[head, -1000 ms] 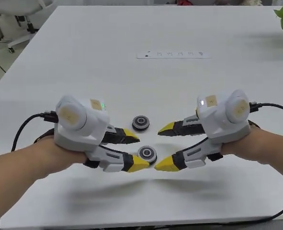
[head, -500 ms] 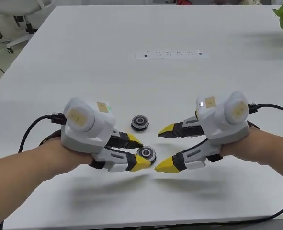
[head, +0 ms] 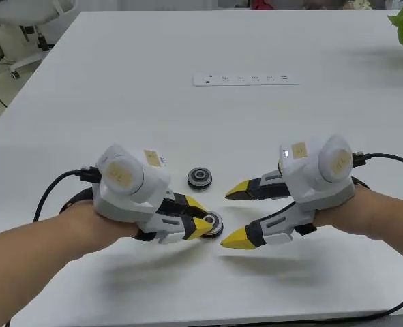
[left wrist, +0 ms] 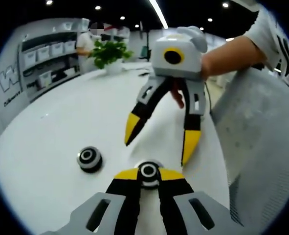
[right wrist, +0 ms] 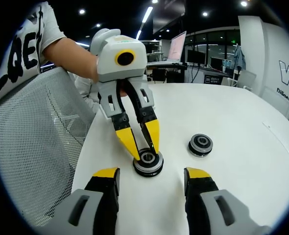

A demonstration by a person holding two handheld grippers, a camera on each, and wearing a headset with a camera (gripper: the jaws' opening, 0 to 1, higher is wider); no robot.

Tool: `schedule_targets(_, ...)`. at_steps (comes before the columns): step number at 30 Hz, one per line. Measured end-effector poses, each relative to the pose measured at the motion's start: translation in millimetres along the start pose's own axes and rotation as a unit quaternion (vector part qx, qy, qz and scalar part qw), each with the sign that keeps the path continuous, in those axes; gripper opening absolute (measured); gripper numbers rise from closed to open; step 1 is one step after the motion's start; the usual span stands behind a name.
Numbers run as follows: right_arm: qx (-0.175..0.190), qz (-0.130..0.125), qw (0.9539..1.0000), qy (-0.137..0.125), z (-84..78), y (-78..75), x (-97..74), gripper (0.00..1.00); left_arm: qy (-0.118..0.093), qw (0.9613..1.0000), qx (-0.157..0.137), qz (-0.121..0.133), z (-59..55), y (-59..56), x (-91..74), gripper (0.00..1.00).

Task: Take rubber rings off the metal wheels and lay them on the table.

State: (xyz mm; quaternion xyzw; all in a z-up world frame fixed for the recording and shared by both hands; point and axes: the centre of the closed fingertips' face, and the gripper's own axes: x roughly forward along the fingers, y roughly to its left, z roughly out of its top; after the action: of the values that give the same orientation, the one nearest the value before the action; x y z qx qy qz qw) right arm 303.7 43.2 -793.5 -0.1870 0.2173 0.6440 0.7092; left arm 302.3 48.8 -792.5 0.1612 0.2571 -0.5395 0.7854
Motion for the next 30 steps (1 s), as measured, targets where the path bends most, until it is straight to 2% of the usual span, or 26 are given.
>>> schedule_targets(10, 0.012, -0.004, 0.9999, -0.006, -0.5, -0.6, 2.3, 0.44, 0.002, 0.9998, 0.019, 0.009, -0.2, 0.3, 0.6, 0.13)
schedule_targets(20, 0.030, 0.005, 0.9995, -0.003, -2.9, 6.7, 13.6, 0.35, 0.003, 0.9997, 0.021, 0.016, -0.6, 0.8, 0.4, 0.13)
schedule_targets(30, 0.057, 0.006, 0.9983, -0.008, -2.7, 6.1, 17.2, 0.32, 0.004, 0.9996, 0.022, 0.018, -0.8, 1.0, -0.3, 0.13)
